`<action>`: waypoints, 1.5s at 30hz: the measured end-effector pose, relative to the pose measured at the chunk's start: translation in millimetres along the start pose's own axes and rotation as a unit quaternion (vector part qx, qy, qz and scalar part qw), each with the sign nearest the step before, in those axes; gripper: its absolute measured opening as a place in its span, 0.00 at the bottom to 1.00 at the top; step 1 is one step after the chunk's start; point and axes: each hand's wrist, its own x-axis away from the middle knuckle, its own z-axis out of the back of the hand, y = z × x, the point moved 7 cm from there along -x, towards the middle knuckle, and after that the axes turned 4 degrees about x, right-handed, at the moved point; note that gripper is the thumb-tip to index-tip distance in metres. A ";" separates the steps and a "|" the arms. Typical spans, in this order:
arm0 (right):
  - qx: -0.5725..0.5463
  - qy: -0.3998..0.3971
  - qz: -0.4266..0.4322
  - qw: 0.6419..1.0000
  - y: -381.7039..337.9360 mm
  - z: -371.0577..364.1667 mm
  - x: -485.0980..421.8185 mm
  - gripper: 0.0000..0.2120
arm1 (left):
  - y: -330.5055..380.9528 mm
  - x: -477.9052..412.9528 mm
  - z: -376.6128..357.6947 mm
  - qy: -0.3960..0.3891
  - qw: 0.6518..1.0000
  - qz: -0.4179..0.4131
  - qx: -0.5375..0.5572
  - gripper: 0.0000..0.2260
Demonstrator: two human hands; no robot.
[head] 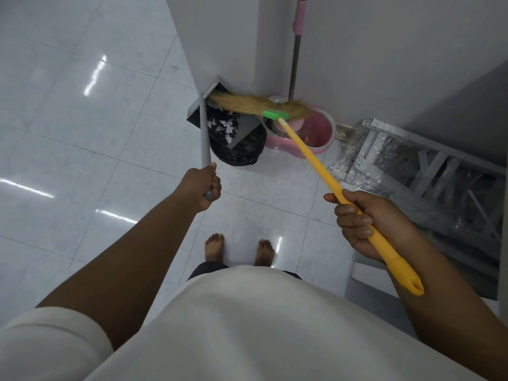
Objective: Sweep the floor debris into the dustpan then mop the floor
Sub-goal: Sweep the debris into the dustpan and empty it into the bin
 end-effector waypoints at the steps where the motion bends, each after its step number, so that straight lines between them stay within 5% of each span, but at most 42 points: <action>1: 0.001 0.002 0.002 1.000 -0.3 0.2 0.9 0.13 | -2.6 -1.1 3.0 0.005 1.000 -0.003 -0.013 0.11; 45: 0.045 0.024 0.022 0.998 16.3 51.3 62.0 0.13 | -22.4 16.8 5.4 0.019 0.996 -0.044 -0.076 0.12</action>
